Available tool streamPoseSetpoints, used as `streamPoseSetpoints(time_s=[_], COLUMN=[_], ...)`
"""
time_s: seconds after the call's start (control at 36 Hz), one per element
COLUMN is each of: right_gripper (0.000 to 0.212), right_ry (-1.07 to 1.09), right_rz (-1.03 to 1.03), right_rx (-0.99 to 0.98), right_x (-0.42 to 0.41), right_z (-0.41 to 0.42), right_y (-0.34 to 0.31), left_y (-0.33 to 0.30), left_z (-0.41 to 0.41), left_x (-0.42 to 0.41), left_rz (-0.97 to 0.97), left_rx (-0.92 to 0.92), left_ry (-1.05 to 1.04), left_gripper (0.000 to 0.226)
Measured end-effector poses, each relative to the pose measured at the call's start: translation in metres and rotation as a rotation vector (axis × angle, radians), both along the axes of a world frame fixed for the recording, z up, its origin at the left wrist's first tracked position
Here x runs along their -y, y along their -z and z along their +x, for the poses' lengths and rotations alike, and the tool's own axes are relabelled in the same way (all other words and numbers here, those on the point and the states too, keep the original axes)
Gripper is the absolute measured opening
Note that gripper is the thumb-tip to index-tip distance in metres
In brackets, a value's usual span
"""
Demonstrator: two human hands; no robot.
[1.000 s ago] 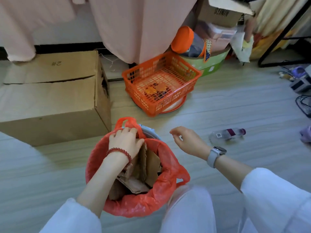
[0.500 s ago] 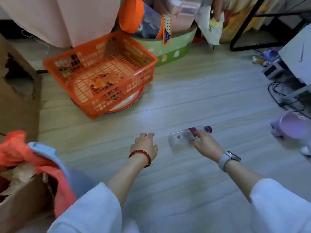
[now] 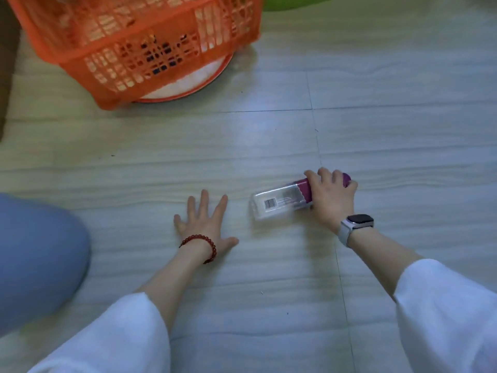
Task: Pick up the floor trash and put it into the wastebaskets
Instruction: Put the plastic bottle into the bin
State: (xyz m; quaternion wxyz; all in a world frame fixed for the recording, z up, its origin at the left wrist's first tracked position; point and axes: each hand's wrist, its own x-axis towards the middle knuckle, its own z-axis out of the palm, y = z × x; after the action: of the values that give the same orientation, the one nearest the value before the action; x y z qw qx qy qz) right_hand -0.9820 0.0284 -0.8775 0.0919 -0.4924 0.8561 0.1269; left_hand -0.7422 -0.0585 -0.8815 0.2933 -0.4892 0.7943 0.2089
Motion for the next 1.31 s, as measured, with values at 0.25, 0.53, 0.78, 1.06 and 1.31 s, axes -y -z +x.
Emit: streamPoseSetpoints(time_s=[0.25, 0.53, 0.78, 1.06, 1.31], right_gripper=[0.06, 0.067, 0.069, 0.031, 0.028], right_ry=[0.07, 0.229, -0.007, -0.276, -0.508], right_rz=[-0.061, -0.608, -0.845, -0.889, -0.873], right_rx=[0.222, 0.738, 1.026, 1.222, 1.023], right_x=[0.008, 0.053, 0.115, 0.146, 0.149], right_z=[0.047, 0.13, 0.219, 0.308, 0.345], right_y=[-0.02, -0.119, -0.216, -0.284, -0.289], left_y=[-0.031, -0.162, -0.269, -0.239, -0.208], left_z=[0.013, 0.045, 0.181, 0.373, 0.401], left_x=[0.036, 0.095, 0.14, 0.137, 0.114], left_rz=[0.053, -0.338, -0.657, -0.685, -0.601], left_rx=[-0.076, -0.25, -0.572, -0.444, -0.488], left_ry=[-0.038, 0.007, -0.189, -0.612, -0.629], left_gripper=[0.049, 0.037, 0.028, 0.039, 0.059])
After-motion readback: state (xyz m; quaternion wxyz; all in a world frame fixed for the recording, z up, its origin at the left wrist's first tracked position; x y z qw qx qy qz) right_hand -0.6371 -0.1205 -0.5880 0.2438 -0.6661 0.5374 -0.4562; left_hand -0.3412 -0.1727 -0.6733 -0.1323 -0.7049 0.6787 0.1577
